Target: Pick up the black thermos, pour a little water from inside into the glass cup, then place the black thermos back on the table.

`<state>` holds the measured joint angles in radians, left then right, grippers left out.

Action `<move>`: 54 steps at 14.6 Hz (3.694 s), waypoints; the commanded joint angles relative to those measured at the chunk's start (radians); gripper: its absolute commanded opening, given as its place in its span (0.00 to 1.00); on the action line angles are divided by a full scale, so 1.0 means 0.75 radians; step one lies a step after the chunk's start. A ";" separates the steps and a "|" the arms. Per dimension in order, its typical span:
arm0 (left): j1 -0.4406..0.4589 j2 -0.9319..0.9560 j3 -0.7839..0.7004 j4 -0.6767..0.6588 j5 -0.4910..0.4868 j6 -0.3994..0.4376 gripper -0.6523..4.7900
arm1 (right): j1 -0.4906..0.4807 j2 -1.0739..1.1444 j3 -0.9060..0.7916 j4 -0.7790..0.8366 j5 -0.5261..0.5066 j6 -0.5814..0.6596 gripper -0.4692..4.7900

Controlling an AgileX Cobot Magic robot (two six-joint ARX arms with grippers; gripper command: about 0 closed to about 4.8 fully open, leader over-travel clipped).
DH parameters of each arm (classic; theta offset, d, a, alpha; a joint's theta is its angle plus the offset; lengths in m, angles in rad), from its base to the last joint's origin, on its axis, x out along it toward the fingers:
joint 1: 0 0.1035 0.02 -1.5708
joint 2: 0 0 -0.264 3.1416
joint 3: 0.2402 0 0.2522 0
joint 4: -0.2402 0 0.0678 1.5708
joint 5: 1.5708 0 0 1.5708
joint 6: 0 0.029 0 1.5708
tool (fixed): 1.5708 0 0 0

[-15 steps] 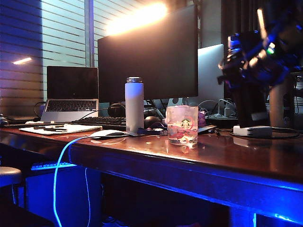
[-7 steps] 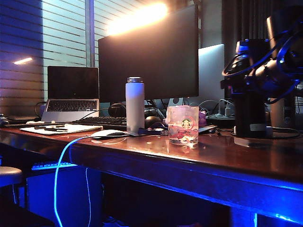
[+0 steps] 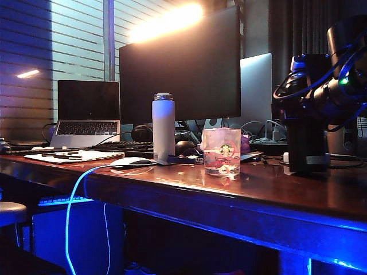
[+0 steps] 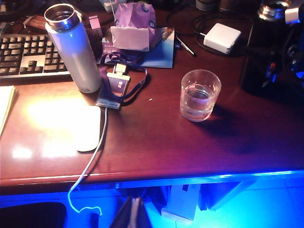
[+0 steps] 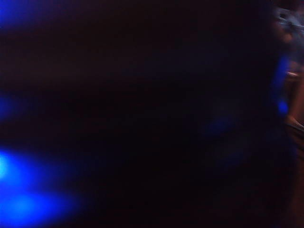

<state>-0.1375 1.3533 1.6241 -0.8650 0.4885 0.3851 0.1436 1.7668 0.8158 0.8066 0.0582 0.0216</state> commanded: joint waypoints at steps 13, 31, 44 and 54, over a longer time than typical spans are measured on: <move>-0.001 -0.005 0.005 0.009 0.007 0.001 0.11 | 0.000 -0.081 -0.041 0.078 -0.080 -0.039 1.00; -0.001 -0.005 0.005 0.009 0.007 0.001 0.11 | 0.001 -0.380 -0.116 -0.087 -0.146 -0.070 1.00; -0.001 -0.005 0.005 0.009 0.007 0.001 0.11 | 0.001 -1.017 -0.116 -0.741 -0.066 -0.109 0.09; -0.001 -0.005 0.005 0.009 0.007 0.001 0.11 | -0.053 -1.940 -0.914 -0.926 0.144 -0.032 0.09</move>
<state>-0.1375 1.3529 1.6241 -0.8654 0.4889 0.3851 0.1097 0.3489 0.1558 0.1261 0.1562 -0.0357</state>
